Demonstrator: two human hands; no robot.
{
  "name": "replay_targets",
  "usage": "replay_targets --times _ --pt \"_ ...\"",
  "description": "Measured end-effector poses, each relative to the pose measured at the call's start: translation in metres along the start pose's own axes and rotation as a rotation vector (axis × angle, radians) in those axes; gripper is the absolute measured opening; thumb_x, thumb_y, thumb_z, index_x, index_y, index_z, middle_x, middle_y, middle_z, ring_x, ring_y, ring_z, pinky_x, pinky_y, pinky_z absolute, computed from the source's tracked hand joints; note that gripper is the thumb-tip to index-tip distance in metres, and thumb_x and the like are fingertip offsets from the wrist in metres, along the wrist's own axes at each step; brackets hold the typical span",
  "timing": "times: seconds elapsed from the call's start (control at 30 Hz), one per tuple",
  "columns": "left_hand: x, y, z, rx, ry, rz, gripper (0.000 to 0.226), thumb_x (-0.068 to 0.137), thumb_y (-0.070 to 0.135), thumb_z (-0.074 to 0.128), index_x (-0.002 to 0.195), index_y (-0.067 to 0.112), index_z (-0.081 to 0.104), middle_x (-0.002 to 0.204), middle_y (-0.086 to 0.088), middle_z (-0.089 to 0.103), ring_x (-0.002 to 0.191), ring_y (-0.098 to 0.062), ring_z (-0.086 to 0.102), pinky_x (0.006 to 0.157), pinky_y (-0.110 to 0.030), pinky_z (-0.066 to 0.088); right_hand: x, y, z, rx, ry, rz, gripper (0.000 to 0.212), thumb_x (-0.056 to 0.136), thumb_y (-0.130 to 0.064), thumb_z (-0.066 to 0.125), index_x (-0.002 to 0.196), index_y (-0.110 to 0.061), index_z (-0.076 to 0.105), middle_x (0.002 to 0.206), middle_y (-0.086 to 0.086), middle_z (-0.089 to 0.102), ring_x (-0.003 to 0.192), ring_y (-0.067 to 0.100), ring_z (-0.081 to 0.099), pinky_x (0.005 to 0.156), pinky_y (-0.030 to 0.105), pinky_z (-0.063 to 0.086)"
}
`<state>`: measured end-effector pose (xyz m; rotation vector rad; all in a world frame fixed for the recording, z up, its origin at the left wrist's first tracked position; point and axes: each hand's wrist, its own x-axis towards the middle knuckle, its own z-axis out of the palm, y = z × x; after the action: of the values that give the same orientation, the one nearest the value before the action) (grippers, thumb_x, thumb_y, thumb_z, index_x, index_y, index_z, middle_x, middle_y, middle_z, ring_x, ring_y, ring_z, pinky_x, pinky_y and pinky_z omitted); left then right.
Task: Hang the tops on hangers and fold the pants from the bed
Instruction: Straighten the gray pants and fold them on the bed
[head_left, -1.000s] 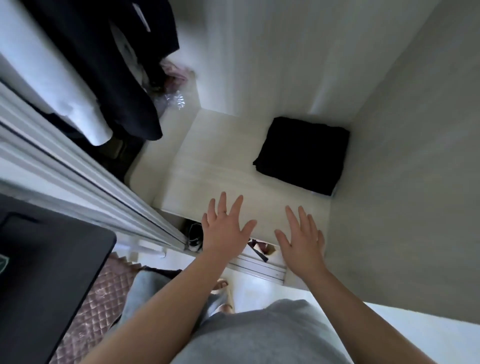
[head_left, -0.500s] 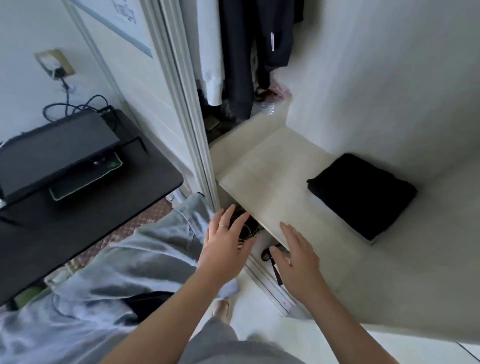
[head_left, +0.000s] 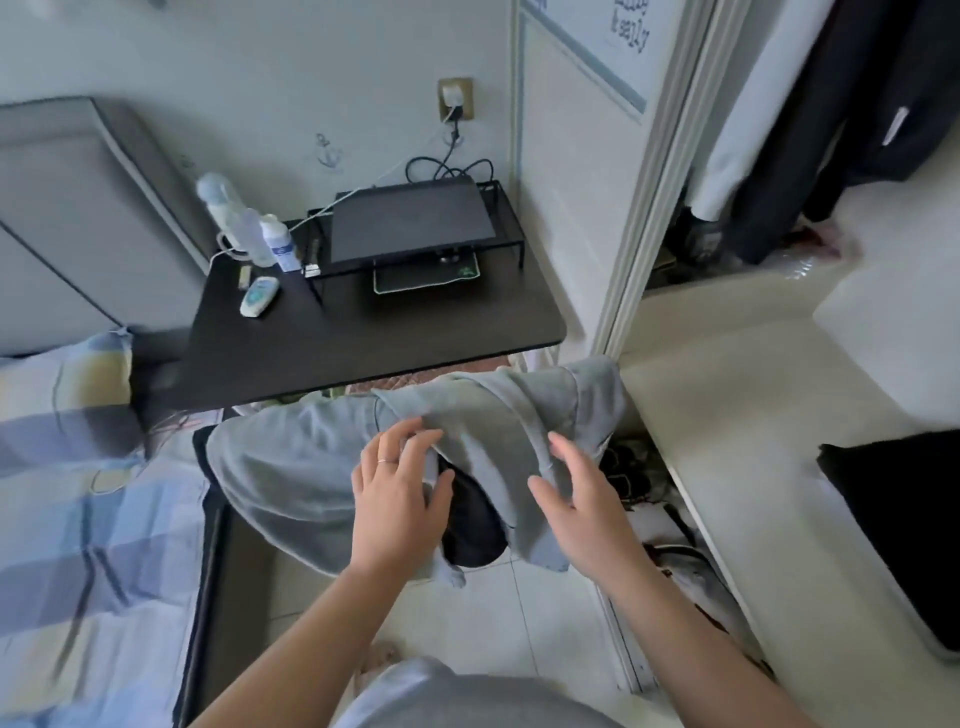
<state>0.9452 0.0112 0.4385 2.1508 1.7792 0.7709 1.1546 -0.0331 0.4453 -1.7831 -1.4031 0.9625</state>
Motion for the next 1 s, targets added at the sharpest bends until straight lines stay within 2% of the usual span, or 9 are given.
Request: replay_targets --times 0.17,0.3,0.4,0.53,0.63,0.7,0.83,0.9,1.0 --pt "-0.026 -0.054 -0.018 -0.104 -0.001 -0.462 0.055 0.087 0.031 0.073 0.136 0.025 0.050 0.148 0.003 0.041 0.136 -0.030 0.034 0.109 -0.051 0.032 0.010 -0.002 0.057 -0.040 -0.131 0.057 0.064 0.098 -0.036 0.059 0.155 -0.024 0.032 0.157 -0.007 0.037 0.145 0.009 0.032 0.110 0.020 0.024" --pt "-0.032 -0.103 -0.037 -0.176 0.001 -0.773 0.069 0.090 0.036 0.069 0.148 0.017 0.035 0.155 -0.006 0.034 0.141 -0.033 0.029 0.112 -0.052 0.029 0.023 -0.008 0.094 -0.035 -0.171 0.130 0.072 0.096 -0.035 0.063 0.156 -0.021 0.028 0.160 -0.001 0.034 0.147 0.017 0.032 0.116 0.031 0.027" --pt "-0.034 -0.129 -0.047 -0.234 0.049 -0.807 0.075 0.088 0.035 0.072 0.149 0.017 0.032 0.154 -0.008 0.034 0.141 -0.033 0.030 0.113 -0.052 0.030 0.028 -0.012 0.120 -0.065 -0.207 0.174 0.080 0.093 -0.037 0.067 0.158 -0.022 0.022 0.161 -0.001 0.033 0.147 0.022 0.032 0.117 0.039 0.030" --pt "-0.033 -0.156 -0.056 -0.316 0.078 -0.864 0.073 0.087 0.036 0.074 0.145 0.015 0.034 0.149 -0.007 0.038 0.134 -0.033 0.041 0.107 -0.053 0.039 0.032 -0.021 0.150 -0.035 -0.189 0.203 0.077 0.087 -0.035 0.072 0.151 -0.019 0.033 0.150 -0.001 0.045 0.137 0.022 0.043 0.107 0.034 0.037" --pt "-0.026 -0.178 -0.063 -0.426 -0.132 -0.805 0.042 0.090 0.039 0.070 0.117 0.015 0.049 0.116 0.000 0.060 0.106 -0.025 0.061 0.081 -0.039 0.051 0.040 -0.028 0.160 0.014 -0.062 0.249 0.055 0.088 -0.032 0.072 0.133 -0.016 0.046 0.130 0.001 0.056 0.120 0.024 0.054 0.090 0.030 0.039" --pt "-0.022 -0.189 -0.070 -0.428 -0.239 -0.741 0.024 0.095 0.036 0.064 0.104 0.016 0.055 0.101 0.001 0.065 0.094 -0.022 0.064 0.069 -0.033 0.047 0.045 -0.033 0.165 0.018 0.027 0.257 0.038 0.088 -0.030 0.072 0.116 -0.014 0.051 0.114 0.001 0.062 0.106 0.024 0.058 0.082 0.030 0.039" --pt "-0.023 -0.207 -0.080 -0.459 -0.258 -0.678 0.019 0.098 0.025 0.059 0.104 0.008 0.065 0.098 -0.008 0.069 0.086 -0.023 0.064 0.071 -0.034 0.046 0.049 -0.039 0.175 -0.005 0.129 0.284 0.024 0.092 -0.026 0.068 0.099 -0.008 0.053 0.086 -0.003 0.060 0.087 0.023 0.057 0.073 0.029 0.036" --pt "-0.030 -0.214 -0.085 -0.516 -0.260 -0.702 0.024 0.098 0.022 0.056 0.102 -0.002 0.061 0.091 -0.014 0.065 0.080 -0.023 0.056 0.071 -0.035 0.043 0.048 -0.039 0.178 -0.024 0.150 0.292 0.022 0.094 -0.024 0.066 0.094 -0.007 0.053 0.079 -0.004 0.056 0.083 0.025 0.057 0.072 0.030 0.036" --pt "-0.040 -0.224 -0.092 -0.620 -0.249 -0.746 0.029 0.101 0.018 0.051 0.098 -0.011 0.051 0.086 -0.010 0.052 0.081 -0.020 0.047 0.074 -0.035 0.037 0.044 -0.041 0.180 -0.046 0.157 0.275 0.023 0.096 -0.021 0.063 0.082 -0.006 0.051 0.074 0.001 0.055 0.076 0.026 0.055 0.064 0.032 0.035"
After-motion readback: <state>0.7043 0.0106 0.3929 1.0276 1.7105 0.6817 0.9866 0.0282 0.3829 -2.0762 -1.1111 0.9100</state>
